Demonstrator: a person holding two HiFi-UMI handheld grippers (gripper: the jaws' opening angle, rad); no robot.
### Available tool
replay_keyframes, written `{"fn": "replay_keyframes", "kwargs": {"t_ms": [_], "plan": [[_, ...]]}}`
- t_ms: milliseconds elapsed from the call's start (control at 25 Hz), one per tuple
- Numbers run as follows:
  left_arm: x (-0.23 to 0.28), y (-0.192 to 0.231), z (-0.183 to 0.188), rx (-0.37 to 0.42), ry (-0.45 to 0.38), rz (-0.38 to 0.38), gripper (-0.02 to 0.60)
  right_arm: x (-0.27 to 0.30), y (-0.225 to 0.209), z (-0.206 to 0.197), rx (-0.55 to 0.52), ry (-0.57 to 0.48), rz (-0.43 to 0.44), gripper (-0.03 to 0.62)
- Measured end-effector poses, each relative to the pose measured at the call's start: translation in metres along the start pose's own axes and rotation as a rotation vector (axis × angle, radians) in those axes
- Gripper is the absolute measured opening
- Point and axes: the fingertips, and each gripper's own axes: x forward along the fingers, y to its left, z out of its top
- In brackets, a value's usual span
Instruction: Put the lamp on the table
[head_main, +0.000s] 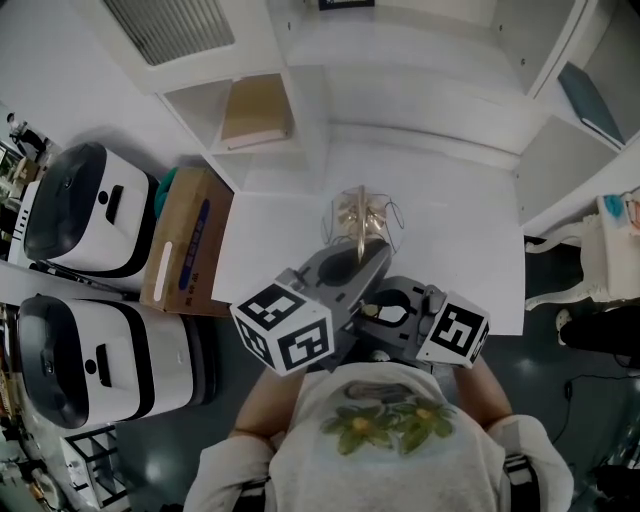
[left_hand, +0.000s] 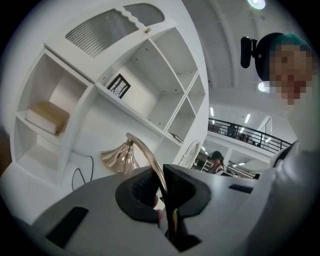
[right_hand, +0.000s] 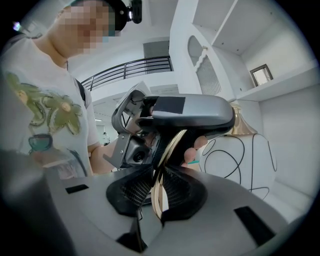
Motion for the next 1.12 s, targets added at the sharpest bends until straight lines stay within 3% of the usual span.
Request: {"fn": "replay_keyframes", "kwargs": {"t_ms": [1120], "plan": [[0.019, 0.035, -0.007, -0.001, 0.028, 0.026, 0.048, 0.009, -0.032, -0.020, 0.030, 0.028, 0.016, 0.072]]}}
